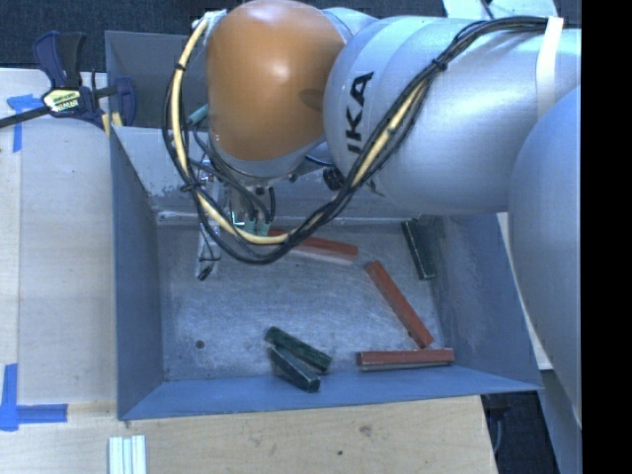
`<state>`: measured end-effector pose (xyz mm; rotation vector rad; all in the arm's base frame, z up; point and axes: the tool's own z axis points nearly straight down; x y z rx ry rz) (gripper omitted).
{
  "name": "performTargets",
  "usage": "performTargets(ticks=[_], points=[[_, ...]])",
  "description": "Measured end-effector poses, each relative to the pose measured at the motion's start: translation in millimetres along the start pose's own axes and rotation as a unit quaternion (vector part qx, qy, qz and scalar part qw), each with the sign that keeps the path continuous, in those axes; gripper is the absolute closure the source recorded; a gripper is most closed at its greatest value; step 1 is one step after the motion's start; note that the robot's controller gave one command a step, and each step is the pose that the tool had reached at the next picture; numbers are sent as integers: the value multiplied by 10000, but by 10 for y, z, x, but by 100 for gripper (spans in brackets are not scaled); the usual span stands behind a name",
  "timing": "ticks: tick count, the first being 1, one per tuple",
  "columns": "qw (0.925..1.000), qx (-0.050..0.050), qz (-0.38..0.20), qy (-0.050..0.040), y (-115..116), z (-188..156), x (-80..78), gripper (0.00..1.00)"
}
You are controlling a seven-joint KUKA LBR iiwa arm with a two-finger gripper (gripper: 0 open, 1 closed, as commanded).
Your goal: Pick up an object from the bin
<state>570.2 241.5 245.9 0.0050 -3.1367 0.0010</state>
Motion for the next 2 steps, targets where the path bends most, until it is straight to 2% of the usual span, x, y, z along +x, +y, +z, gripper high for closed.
performTargets(ticks=[1,2], points=[[9999,9,-126,7,-341,1706,226,0],[9999,-5,60,-89,-900,580,-137,0]])
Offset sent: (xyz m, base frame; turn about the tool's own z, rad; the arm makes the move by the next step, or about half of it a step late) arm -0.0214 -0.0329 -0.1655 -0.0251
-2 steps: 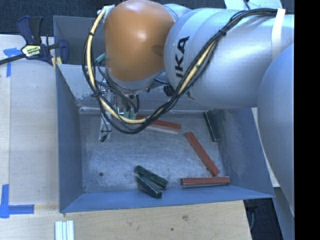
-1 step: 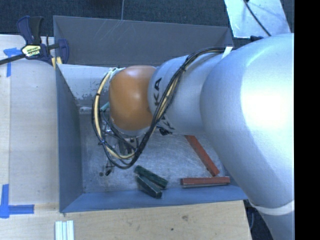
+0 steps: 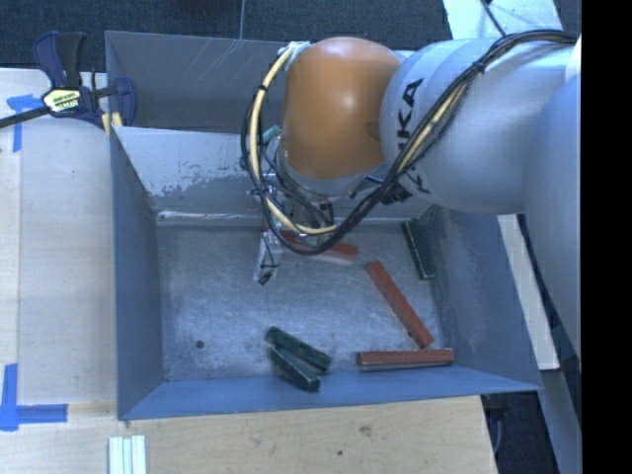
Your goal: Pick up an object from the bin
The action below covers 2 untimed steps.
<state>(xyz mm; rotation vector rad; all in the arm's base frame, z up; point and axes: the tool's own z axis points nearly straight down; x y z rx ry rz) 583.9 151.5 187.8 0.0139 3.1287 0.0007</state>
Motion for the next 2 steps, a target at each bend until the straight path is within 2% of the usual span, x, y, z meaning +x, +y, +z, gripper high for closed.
performTargets(ticks=[1,2], points=[[9993,25,-380,67,-854,437,-209,0],[9980,8,627,67,-1021,1192,-156,0]])
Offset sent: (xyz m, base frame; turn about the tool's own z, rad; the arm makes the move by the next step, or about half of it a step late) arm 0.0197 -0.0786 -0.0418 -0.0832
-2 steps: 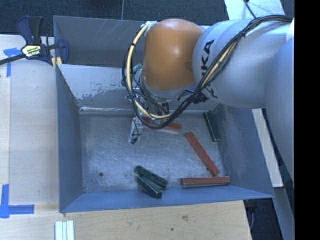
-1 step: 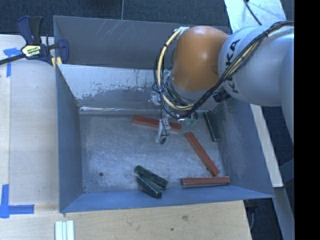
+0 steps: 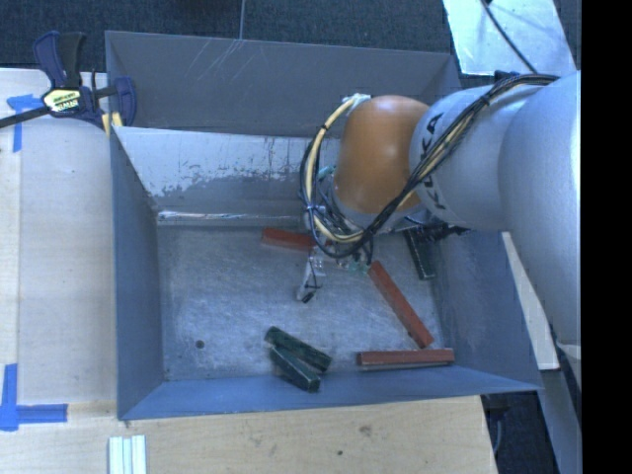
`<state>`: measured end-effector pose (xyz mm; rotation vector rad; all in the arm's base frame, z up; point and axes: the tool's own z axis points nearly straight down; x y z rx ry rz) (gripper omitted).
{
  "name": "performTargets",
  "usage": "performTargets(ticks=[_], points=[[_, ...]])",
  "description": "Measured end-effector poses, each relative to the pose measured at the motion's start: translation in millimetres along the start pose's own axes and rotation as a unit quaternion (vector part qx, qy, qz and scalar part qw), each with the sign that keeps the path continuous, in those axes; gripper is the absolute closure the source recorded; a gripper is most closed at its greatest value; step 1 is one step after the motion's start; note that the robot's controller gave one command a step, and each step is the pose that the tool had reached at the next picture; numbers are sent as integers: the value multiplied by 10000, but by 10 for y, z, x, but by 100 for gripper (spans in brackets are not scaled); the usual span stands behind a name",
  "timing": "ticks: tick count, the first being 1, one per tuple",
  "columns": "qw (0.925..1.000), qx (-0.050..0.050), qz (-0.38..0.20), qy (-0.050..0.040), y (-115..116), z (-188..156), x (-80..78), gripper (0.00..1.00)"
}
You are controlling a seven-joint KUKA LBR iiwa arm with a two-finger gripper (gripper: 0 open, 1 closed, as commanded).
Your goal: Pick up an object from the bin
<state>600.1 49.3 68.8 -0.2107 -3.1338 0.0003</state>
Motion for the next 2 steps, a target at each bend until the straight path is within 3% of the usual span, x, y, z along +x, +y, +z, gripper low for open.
performTargets(ticks=[1,2], points=[[10000,-7,5,-30,4,-29,-21,100],[9999,-20,137,-63,280,-1810,180,100]])
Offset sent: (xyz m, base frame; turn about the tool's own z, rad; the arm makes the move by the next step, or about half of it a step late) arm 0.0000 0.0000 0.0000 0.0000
